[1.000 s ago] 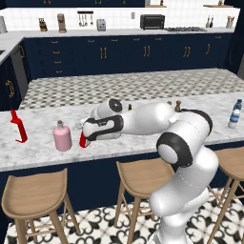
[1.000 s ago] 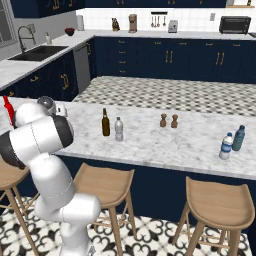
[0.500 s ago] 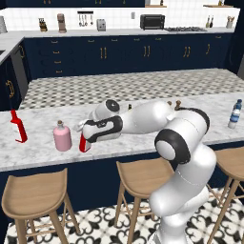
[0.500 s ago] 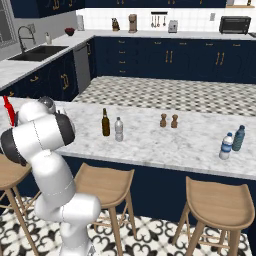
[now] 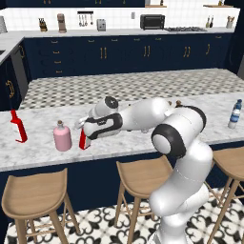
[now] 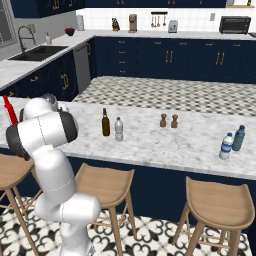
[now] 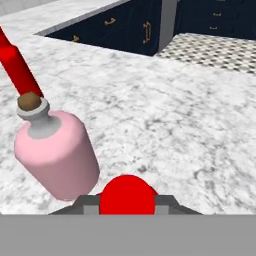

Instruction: Move the plastic bottles in the middle to the plastics group, and the glass bottles in the middle to the glass group.

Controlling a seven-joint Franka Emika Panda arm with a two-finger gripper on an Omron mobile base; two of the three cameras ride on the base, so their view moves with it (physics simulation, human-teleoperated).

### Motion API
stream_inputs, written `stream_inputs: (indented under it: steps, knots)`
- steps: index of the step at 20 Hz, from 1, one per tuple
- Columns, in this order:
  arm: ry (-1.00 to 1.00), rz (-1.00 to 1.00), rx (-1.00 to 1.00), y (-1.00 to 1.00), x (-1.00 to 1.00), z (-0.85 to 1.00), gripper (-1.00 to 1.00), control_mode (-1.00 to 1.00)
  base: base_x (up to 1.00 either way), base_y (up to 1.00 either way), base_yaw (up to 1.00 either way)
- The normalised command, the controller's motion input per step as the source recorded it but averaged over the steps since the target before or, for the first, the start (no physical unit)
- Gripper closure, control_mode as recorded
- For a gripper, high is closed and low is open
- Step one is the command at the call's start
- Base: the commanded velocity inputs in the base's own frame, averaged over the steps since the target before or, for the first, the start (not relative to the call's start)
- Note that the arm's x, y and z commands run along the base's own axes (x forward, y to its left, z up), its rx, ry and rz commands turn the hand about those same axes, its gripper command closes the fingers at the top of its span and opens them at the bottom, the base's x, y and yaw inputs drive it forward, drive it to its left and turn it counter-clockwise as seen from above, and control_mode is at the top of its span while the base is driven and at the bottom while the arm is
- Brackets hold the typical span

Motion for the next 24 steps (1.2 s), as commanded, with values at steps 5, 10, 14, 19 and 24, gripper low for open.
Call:
stream_inputs:
  steps: [5,10,14,19,24]
  knots:
    - [0.00,0.00,0.00,0.00,0.16,0.00,-1.00,-1.00,0.00,0.00,0.00]
    - [0.00,0.00,0.00,0.00,0.00,0.00,-1.00,-1.00,0.00,0.00,0.00]
    - [0.00,0.00,0.00,0.00,0.00,0.10,-1.00,-1.00,0.00,0.00,0.00]
    - [0.00,0.00,0.00,-0.07,0.00,0.49,-1.00,-1.00,0.00,0.00,0.00]
    - [0.03,0.00,0.00,-0.19,0.03,0.86,-1.00,-1.00,0.00,0.00,0.00]
